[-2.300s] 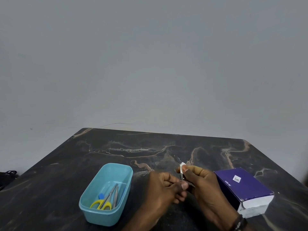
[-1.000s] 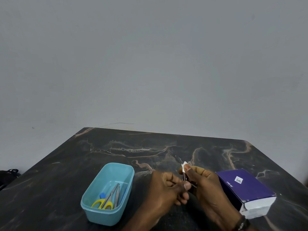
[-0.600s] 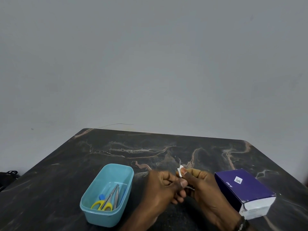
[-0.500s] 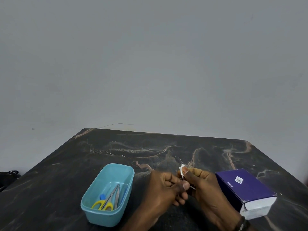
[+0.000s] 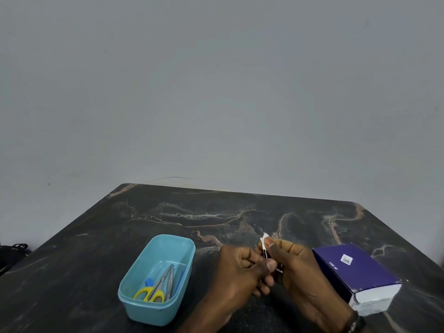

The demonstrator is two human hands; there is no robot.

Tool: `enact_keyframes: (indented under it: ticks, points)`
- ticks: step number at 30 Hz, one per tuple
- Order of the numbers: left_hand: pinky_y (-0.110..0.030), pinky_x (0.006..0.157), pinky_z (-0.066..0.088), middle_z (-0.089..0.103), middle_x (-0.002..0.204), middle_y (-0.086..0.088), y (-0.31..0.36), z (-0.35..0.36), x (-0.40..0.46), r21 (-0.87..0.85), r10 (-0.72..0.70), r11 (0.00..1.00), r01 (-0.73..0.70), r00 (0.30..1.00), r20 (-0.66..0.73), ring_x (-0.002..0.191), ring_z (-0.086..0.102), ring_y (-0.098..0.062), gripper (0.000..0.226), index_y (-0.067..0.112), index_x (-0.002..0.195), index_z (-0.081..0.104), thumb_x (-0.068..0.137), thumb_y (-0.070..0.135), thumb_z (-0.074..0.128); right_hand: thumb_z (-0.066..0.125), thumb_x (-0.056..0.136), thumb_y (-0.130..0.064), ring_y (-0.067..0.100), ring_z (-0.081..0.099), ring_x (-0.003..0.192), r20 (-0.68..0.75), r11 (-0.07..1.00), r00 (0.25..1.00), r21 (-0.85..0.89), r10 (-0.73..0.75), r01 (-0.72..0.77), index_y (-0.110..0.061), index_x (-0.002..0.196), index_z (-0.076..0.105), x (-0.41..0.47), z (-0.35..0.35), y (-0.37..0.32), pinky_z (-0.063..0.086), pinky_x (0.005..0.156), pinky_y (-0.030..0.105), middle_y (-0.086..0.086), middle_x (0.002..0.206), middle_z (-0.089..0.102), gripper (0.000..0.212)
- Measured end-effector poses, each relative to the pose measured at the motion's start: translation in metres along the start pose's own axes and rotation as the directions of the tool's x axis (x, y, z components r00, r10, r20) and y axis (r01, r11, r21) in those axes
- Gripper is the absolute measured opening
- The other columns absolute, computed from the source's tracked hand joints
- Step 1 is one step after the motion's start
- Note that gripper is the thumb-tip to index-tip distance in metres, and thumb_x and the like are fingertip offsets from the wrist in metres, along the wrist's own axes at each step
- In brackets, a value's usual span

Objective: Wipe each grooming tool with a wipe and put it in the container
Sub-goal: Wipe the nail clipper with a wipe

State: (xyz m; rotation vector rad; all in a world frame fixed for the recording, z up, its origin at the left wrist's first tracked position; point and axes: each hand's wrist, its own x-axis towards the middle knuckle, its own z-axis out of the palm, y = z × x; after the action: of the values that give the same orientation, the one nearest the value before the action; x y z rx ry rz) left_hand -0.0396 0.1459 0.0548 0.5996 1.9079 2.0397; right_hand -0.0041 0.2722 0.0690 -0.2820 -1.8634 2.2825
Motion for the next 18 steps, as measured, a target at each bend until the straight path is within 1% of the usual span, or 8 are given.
enact_keyframes:
  ticks: [3, 8, 14, 18]
  points:
    - [-0.024, 0.045, 0.046, 0.068, 0.061, -0.011, 0.0006, 0.0011, -0.0006, 0.008, 0.009, 1.000, -0.009, 1.000, 0.005, 0.046, 0.060, -0.016, 0.017, 0.000, 0.078, 0.066, 0.085, 0.014, 0.072, 0.067, 0.077, -0.028, 0.032, 0.062, 0.071, -0.009, 1.000, 1.000, -0.003, -0.004, 0.003, 0.008, 0.085, 0.070, -0.0010, 0.0003, -0.0004, 0.051, 0.068, 0.039, 0.023, 0.077, 0.068, 0.036]
    - [-0.024, 0.045, 0.046, 0.068, 0.060, -0.010, 0.0019, 0.0016, -0.0014, 0.025, 0.020, 0.999, -0.020, 1.000, 0.009, 0.045, 0.060, -0.015, 0.015, 0.001, 0.078, 0.067, 0.086, 0.014, 0.071, 0.067, 0.076, -0.029, 0.028, 0.060, 0.062, 0.000, 1.000, 1.000, 0.002, -0.007, 0.007, 0.009, 0.087, 0.068, -0.0019, 0.0008, -0.0008, 0.050, 0.058, 0.032, 0.022, 0.073, 0.067, 0.040]
    - [-0.024, 0.045, 0.046, 0.068, 0.060, -0.010, 0.0024, 0.0024, -0.0029, 0.022, 0.015, 1.000, -0.016, 1.000, 0.013, 0.045, 0.060, -0.015, 0.016, 0.002, 0.077, 0.067, 0.086, 0.015, 0.071, 0.068, 0.075, -0.031, 0.028, 0.055, 0.057, -0.001, 1.000, 1.000, 0.001, -0.014, 0.014, 0.012, 0.085, 0.066, -0.0016, 0.0008, 0.0003, 0.048, 0.054, 0.032, 0.027, 0.074, 0.063, 0.044]
    - [-0.024, 0.045, 0.047, 0.069, 0.060, -0.009, 0.0019, 0.0020, -0.0027, 0.028, 0.015, 0.999, -0.015, 1.000, 0.019, 0.045, 0.060, -0.015, 0.015, 0.004, 0.078, 0.067, 0.086, 0.016, 0.071, 0.066, 0.078, -0.029, 0.020, 0.049, 0.041, 0.010, 1.000, 1.000, 0.002, -0.013, 0.013, 0.016, 0.090, 0.062, -0.0015, 0.0015, 0.0007, 0.045, 0.047, 0.030, 0.025, 0.069, 0.058, 0.047]
